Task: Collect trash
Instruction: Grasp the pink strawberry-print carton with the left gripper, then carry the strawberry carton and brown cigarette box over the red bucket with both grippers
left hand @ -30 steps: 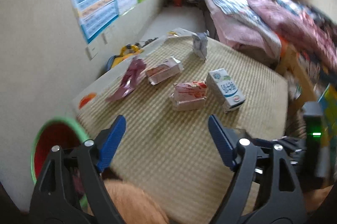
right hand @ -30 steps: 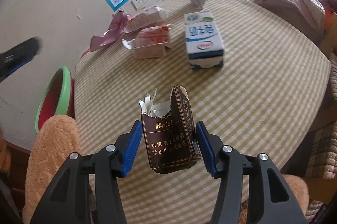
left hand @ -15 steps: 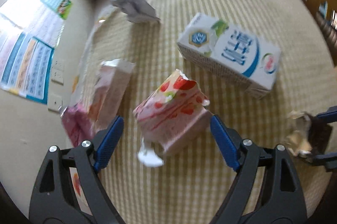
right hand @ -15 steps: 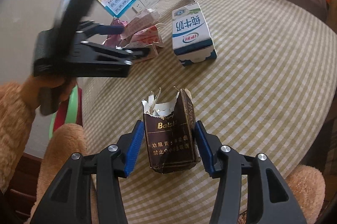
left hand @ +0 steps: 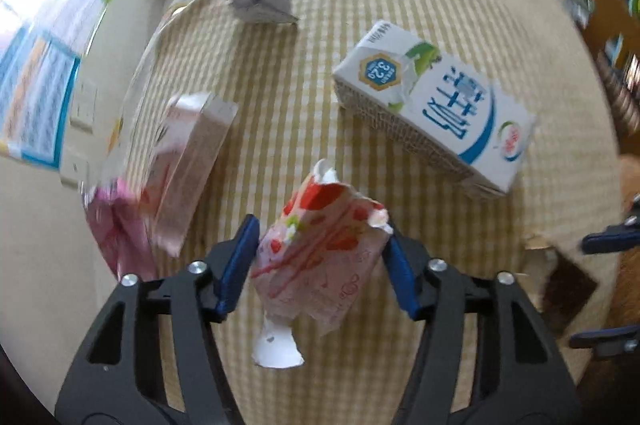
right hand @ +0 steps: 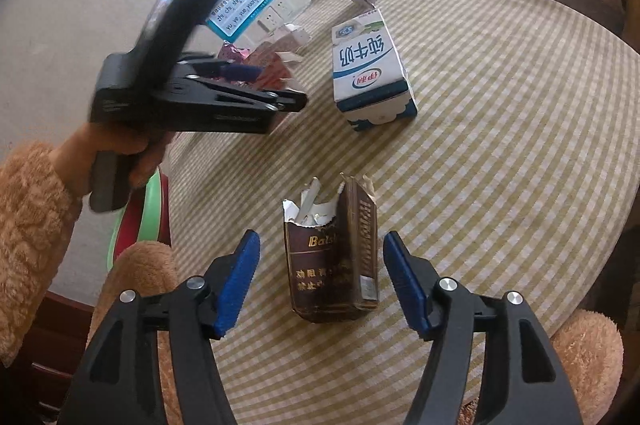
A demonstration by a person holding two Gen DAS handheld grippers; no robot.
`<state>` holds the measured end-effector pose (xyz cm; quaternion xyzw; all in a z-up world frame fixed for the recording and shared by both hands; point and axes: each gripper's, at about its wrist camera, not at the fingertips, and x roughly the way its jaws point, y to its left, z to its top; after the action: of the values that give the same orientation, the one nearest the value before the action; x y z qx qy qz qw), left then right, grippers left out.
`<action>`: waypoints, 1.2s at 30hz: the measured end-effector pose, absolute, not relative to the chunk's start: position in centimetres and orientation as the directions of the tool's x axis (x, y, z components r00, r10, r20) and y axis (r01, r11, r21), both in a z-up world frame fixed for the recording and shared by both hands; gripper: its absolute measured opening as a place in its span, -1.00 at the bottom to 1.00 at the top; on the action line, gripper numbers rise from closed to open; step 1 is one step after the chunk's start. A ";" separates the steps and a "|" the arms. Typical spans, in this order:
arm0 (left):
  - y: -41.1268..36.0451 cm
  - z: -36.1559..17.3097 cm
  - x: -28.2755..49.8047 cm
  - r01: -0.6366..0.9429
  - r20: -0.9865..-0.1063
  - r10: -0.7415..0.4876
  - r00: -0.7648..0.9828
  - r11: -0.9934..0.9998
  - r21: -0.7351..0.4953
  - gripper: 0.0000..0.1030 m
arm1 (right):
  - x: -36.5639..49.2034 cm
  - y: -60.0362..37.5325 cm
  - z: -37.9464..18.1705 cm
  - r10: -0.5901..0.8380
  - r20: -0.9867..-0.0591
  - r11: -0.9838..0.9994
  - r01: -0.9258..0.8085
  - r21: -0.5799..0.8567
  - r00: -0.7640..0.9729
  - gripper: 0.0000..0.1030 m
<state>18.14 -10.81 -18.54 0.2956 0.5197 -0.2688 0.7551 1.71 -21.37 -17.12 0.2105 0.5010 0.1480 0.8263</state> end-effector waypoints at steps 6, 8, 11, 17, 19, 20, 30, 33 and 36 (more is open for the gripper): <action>-5.3 -15.9 14.9 0.525 -0.938 -0.165 0.305 0.851 0.021 0.06 | 2.0 -20.5 -17.2 0.426 -0.788 0.888 -0.037 0.459 0.444 0.35; -3.3 -15.6 13.4 0.438 -0.939 -0.182 0.292 0.898 -0.038 0.06 | 2.1 -20.1 -17.4 0.412 -0.801 0.897 -0.038 0.441 0.435 0.36; -1.4 -15.9 11.2 0.338 -0.934 -0.189 0.305 0.938 -0.079 0.06 | 2.3 -19.5 -17.6 0.392 -0.816 0.909 -0.042 0.415 0.424 0.36; 0.0 -18.1 9.6 0.209 -0.932 -0.242 0.269 0.960 -0.189 0.07 | 2.5 -18.9 -17.7 0.353 -0.836 0.928 -0.040 0.372 0.421 0.36; -0.6 -18.2 9.5 0.229 -0.930 -0.227 0.288 0.960 -0.163 0.12 | 2.4 -18.7 -17.8 0.343 -0.840 0.931 -0.037 0.362 0.420 0.36; -0.6 -18.3 9.1 0.232 -0.931 -0.225 0.289 0.959 -0.160 0.17 | 2.4 -18.8 -17.8 0.340 -0.842 0.933 -0.035 0.359 0.419 0.36; -0.4 -19.0 7.8 0.221 -0.935 -0.205 0.291 0.965 -0.143 0.45 | 2.5 -18.7 -18.3 0.316 -0.857 0.940 -0.011 0.342 0.407 0.36; 0.1 -18.7 7.5 0.210 -0.929 -0.213 0.302 0.966 -0.153 0.52 | 2.5 -18.5 -18.3 0.313 -0.859 0.942 -0.017 0.336 0.406 0.36; 0.1 -18.6 7.6 0.219 -0.930 -0.194 0.314 0.967 -0.128 0.54 | 2.6 -18.5 -18.5 0.314 -0.859 0.941 -0.016 0.337 0.404 0.36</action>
<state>7.59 0.09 -18.61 0.0109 0.5718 -0.1274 0.8104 2.59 -18.47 -18.49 0.1391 0.5369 0.0998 0.8261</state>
